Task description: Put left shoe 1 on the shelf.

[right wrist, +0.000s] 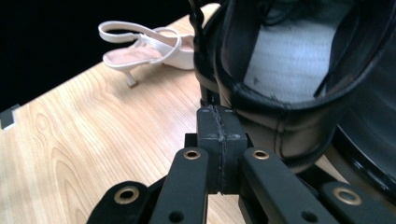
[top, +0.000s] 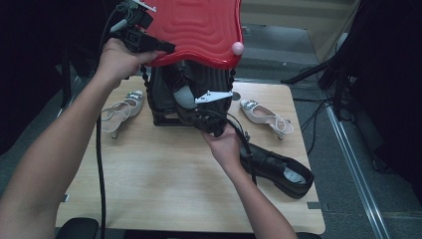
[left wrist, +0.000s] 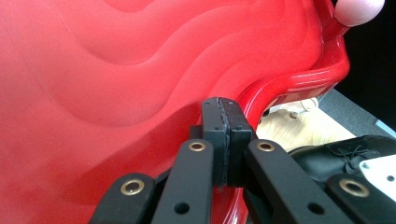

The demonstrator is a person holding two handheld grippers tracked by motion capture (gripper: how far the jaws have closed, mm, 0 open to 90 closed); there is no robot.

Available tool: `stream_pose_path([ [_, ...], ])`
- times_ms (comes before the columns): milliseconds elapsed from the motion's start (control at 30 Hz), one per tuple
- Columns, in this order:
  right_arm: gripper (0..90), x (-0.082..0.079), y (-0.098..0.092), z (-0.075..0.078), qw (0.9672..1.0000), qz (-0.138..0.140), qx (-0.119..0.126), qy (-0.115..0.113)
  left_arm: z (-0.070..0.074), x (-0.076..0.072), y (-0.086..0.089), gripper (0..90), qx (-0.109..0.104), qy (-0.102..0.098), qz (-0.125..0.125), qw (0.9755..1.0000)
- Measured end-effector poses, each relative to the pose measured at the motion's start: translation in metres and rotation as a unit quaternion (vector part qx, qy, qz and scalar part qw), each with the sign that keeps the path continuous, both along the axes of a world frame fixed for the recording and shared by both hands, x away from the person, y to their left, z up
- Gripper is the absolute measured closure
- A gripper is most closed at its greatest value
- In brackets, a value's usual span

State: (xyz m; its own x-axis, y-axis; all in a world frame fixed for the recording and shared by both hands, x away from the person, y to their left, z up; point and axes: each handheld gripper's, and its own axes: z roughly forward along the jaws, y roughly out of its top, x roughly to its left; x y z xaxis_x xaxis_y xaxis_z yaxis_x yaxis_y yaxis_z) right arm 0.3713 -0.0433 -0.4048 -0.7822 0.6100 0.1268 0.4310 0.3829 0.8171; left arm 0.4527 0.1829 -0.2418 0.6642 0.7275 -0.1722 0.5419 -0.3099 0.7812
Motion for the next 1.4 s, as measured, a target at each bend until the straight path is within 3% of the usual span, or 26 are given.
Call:
stream_pose_path([
  [500,90.0,0.006,0.007,-0.004,0.9999,0.016,0.002,-0.002,0.000,-0.002,0.001,90.0,0.001,-0.002,0.001,1.0000],
  [733,90.0,0.002,-0.010,-0.009,0.9999,0.011,-0.012,0.002,0.000,-0.002,0.001,90.0,0.002,-0.003,0.001,1.0000],
  [933,90.0,0.009,-0.019,-0.012,0.9997,0.003,0.008,0.023,-0.001,-0.002,0.001,90.0,-0.001,-0.003,0.002,1.0000],
  [1033,90.0,0.008,-0.013,-0.008,0.9997,0.011,0.016,0.016,-0.001,-0.002,0.001,90.0,-0.002,-0.003,0.002,1.0000],
  [1133,90.0,0.009,-0.005,-0.005,0.9999,0.006,0.003,0.010,-0.001,-0.002,0.001,90.0,-0.002,-0.004,0.004,1.0000],
  [1400,90.0,0.019,0.008,-0.001,0.9999,0.002,0.007,0.015,-0.001,-0.002,0.001,90.0,-0.003,-0.004,0.003,1.0000],
])
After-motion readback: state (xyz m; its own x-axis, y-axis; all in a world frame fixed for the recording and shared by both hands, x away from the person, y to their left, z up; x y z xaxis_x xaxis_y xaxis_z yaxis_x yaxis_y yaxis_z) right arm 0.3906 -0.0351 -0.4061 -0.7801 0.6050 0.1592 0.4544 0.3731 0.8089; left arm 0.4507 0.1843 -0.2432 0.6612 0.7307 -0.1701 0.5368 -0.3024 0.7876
